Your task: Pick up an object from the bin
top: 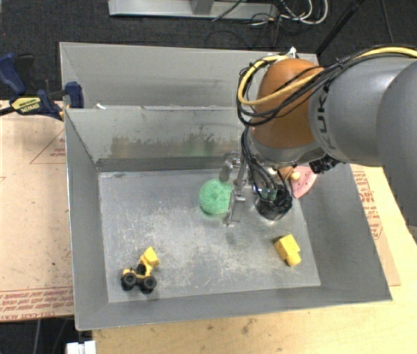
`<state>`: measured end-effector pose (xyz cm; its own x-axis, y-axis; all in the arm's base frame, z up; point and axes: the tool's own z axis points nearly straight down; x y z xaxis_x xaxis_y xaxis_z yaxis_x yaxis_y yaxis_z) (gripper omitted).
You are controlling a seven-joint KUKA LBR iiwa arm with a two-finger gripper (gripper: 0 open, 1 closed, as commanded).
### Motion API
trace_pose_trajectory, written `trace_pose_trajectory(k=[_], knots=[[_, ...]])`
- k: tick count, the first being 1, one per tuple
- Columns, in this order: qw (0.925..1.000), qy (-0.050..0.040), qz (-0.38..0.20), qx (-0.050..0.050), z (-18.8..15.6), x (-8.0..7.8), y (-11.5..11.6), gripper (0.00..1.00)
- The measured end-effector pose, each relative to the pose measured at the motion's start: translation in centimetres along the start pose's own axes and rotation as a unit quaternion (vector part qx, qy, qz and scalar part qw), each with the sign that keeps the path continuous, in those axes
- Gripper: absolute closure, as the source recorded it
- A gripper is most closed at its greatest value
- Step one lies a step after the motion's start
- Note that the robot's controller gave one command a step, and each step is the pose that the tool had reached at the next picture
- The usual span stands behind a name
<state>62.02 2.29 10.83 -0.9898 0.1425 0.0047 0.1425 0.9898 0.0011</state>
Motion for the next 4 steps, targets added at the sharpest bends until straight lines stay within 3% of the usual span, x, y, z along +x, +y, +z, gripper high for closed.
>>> trace_pose_trajectory(k=[1, 2, 3, 4], knots=[[0.9998, -0.0030, 0.019, 0.000, 3.2, 0.3, -3.1, 1.00], [0.9998, -0.0031, 0.019, 0.000, 3.2, 0.3, -3.1, 0.00], [0.9998, -0.0031, 0.019, 0.000, 3.2, 0.3, -3.1, 0.00], [1.0000, -0.0041, -0.001, 0.001, 3.4, -1.0, 0.9, 0.00]])
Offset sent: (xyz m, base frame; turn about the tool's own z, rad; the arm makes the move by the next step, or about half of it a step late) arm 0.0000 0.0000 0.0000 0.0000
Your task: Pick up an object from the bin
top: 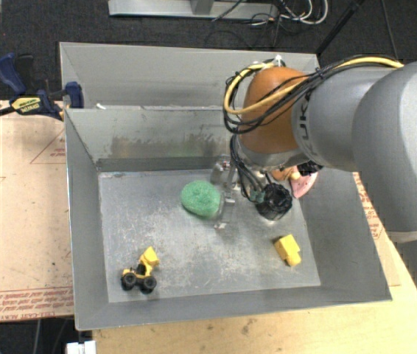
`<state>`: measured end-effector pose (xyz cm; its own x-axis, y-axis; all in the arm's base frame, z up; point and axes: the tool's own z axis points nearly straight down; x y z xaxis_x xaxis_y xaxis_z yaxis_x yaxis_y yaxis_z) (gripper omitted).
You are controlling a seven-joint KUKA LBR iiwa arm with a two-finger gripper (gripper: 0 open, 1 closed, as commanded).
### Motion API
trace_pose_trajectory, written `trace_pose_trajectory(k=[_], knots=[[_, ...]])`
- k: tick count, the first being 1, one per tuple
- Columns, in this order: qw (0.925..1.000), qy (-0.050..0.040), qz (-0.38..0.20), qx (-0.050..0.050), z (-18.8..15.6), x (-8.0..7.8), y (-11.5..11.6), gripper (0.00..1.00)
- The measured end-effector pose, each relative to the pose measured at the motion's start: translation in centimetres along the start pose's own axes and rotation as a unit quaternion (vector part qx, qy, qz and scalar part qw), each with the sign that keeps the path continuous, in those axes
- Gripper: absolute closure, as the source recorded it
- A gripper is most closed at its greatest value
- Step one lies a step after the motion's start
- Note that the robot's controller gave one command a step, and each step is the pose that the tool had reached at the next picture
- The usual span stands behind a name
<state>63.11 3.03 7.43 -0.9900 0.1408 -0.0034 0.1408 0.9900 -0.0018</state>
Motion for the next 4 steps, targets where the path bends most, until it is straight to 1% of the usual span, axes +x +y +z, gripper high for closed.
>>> trace_pose_trajectory(k=[1, 2, 3, 4], knots=[[0.9998, 0.0002, -0.020, -0.002, 0.3, -0.5, 2.5, 1.00], [0.9998, 0.0003, -0.022, -0.001, 0.4, -0.7, 1.7, 1.00], [0.9999, 0.0042, -0.014, -0.001, -5.1, 0.6, -1.2, 1.00], [0.9997, 0.0001, -0.025, -0.001, -11.3, -0.8, -2.2, 1.00]])
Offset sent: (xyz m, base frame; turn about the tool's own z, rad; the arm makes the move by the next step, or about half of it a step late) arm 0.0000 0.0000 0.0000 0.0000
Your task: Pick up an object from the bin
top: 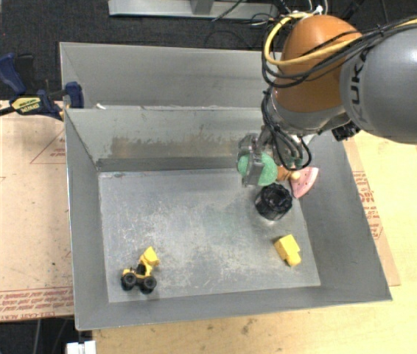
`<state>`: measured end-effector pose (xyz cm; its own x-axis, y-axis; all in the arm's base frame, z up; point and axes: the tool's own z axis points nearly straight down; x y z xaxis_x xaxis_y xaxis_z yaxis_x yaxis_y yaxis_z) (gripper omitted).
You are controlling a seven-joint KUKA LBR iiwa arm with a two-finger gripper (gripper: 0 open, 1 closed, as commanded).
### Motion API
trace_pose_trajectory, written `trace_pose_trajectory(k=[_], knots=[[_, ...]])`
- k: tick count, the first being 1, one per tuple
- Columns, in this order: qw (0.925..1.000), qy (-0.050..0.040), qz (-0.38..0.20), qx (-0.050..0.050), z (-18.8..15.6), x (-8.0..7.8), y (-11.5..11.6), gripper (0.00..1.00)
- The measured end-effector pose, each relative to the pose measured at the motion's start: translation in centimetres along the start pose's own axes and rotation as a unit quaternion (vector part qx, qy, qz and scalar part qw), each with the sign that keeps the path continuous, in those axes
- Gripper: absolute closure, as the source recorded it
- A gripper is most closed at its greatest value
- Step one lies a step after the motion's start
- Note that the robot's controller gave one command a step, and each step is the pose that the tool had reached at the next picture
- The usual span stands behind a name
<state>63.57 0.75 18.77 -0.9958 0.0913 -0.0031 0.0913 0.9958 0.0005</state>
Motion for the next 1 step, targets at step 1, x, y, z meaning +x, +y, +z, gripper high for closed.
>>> trace_pose_trajectory(k=[1], knots=[[1.0000, 0.0038, 0.007, 0.000, -3.93, 0.26, -0.05, 1.00]])
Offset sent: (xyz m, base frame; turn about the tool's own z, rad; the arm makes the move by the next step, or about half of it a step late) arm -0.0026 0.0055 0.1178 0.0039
